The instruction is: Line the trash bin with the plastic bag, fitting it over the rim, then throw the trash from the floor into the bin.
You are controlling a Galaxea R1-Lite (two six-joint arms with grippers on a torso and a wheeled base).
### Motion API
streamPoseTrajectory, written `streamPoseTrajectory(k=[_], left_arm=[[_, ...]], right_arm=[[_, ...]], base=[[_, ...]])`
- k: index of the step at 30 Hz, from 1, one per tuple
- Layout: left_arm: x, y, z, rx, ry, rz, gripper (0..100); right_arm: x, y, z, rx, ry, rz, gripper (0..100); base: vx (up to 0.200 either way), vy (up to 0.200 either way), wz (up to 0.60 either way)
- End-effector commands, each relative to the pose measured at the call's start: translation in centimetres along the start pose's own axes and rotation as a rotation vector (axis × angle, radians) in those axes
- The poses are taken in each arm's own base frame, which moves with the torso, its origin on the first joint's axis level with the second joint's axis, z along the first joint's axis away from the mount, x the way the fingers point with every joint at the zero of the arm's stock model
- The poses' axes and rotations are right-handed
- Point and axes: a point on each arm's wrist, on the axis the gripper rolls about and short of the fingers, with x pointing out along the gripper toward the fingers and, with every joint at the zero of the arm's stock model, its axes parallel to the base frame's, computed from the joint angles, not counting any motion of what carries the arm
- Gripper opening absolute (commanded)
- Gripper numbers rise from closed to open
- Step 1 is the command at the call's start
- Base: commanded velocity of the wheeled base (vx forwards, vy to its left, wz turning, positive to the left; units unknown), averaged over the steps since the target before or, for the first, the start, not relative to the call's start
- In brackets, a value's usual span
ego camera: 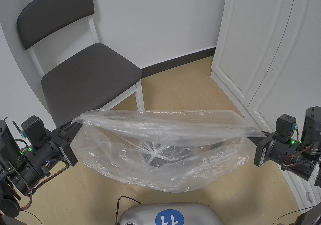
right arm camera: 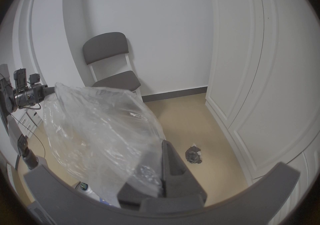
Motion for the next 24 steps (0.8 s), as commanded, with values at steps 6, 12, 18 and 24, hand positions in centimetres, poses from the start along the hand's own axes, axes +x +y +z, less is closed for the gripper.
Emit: streamPoseTrajectory(k=[6, 12, 18, 24], left_arm=[[-0.1, 1.2, -0.3, 0.002, 0.011, 0.048, 0], [-0.1, 1.5, -0.3, 0.002, 0.010, 0.053, 0], [0.0, 1.9, 0.0, 0.001, 0.000, 0.077, 0], [0.4, 2.3, 0.8, -0.008, -0.037, 0.099, 0]], right_arm=[[-0.8, -1.6, -0.5, -0.051, 0.004, -0.027, 0], [-0.9, -1.6, -1.1, -0.071, 0.024, -0.019, 0], [-1.5, -1.6, -2.1, -0.130, 0.048, 0.035, 0], [-2.6, -1.8, -2.9, -0.194, 0.044, 0.117, 0]], base=[[0.000, 0.000, 0.00], [0.000, 0.000, 0.00], [0.000, 0.000, 0.00], [0.000, 0.000, 0.00]])
